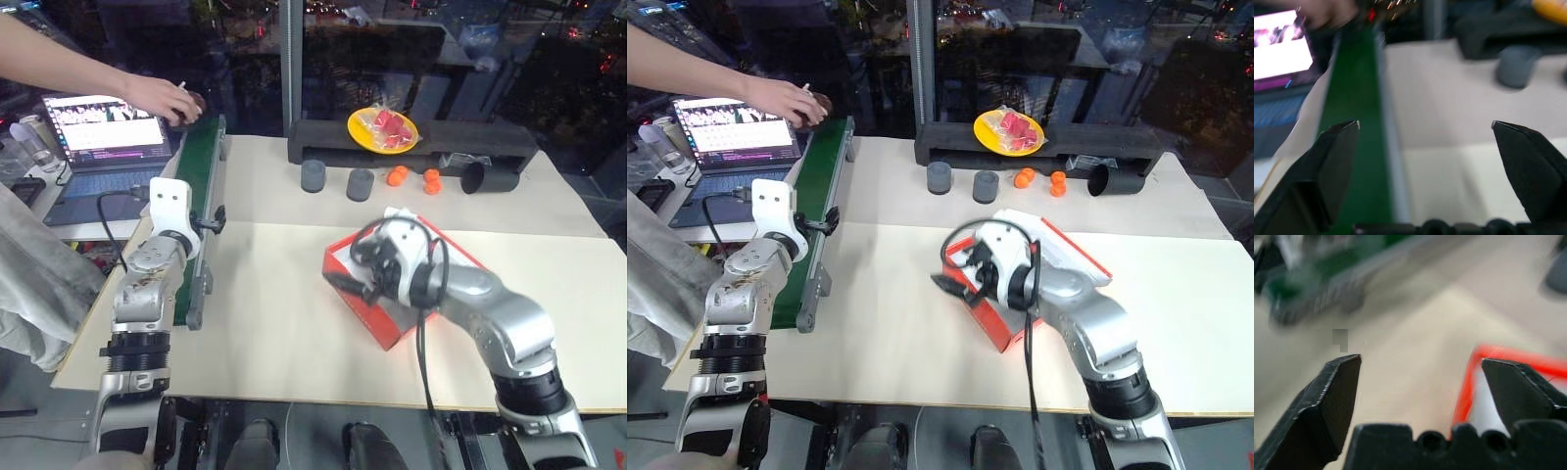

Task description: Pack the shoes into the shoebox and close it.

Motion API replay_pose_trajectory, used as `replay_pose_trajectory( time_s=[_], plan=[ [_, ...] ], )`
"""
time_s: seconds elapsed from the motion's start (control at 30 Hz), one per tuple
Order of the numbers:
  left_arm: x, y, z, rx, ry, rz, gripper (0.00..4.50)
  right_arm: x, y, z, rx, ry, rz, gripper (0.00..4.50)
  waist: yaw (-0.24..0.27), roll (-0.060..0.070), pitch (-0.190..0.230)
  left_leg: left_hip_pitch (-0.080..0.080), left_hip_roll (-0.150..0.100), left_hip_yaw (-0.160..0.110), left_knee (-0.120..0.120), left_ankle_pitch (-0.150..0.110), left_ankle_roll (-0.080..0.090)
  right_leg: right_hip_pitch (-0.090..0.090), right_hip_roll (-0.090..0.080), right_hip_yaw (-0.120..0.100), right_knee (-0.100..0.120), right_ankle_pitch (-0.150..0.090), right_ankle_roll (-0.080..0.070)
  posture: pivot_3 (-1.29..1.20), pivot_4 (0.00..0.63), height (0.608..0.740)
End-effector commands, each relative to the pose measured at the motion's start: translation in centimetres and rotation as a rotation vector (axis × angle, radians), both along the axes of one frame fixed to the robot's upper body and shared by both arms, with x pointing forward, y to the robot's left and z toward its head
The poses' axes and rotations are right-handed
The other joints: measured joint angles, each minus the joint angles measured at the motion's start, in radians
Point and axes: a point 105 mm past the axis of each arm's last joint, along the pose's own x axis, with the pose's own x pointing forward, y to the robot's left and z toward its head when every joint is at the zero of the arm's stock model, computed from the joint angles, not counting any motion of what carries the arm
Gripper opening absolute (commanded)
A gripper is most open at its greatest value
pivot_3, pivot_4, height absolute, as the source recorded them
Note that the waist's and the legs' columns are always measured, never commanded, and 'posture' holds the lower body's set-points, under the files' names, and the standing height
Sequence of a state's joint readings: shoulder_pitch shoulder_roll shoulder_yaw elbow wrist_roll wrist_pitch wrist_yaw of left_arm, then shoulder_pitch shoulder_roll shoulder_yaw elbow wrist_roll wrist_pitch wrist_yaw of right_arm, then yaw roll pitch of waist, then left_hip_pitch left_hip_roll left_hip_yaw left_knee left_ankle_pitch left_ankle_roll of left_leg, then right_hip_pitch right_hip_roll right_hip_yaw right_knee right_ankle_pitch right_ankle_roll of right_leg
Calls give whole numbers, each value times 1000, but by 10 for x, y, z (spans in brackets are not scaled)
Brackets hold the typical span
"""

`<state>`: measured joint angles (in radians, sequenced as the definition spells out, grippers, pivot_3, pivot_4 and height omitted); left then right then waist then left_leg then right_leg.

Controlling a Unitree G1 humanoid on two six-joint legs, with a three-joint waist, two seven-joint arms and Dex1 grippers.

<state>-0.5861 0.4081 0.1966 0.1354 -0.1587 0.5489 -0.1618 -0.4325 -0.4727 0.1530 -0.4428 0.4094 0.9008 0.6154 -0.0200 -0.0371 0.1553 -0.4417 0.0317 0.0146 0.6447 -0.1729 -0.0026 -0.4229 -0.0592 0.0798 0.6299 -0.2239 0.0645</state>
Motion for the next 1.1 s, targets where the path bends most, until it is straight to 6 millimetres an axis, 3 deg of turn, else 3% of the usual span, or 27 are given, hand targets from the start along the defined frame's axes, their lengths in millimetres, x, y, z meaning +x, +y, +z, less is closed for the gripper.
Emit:
replay_pose_trajectory(
  time_s=[0.03, 0.4, 1.1],
  plan=[
    [0, 9, 12, 26, -13, 40, 4462, -4, 3, 10, -27, -122, 67, 4500, -2, 0, 0, 0, 0, 0, 0, 0, 0, 0, 0, 0, 0, 0, 0, 0, 150, 740],
    [3, 20, -3, -21, 143, 107, 4462, -2, 9, 12, -4, -151, 77, 4500, 5, 0, 0, 0, 0, 0, 0, 0, 0, 0, 0, 0, 0, 0, 0, 0, 150, 740],
    [4, 30, 0, 3, 131, 151, 4462, -5, 11, 5, 8, -105, 62, 4500, 5, 0, 0, 0, 0, 0, 0, 0, 0, 1, 0, 0, 0, 0, 0, 0, 150, 740]
  ],
)
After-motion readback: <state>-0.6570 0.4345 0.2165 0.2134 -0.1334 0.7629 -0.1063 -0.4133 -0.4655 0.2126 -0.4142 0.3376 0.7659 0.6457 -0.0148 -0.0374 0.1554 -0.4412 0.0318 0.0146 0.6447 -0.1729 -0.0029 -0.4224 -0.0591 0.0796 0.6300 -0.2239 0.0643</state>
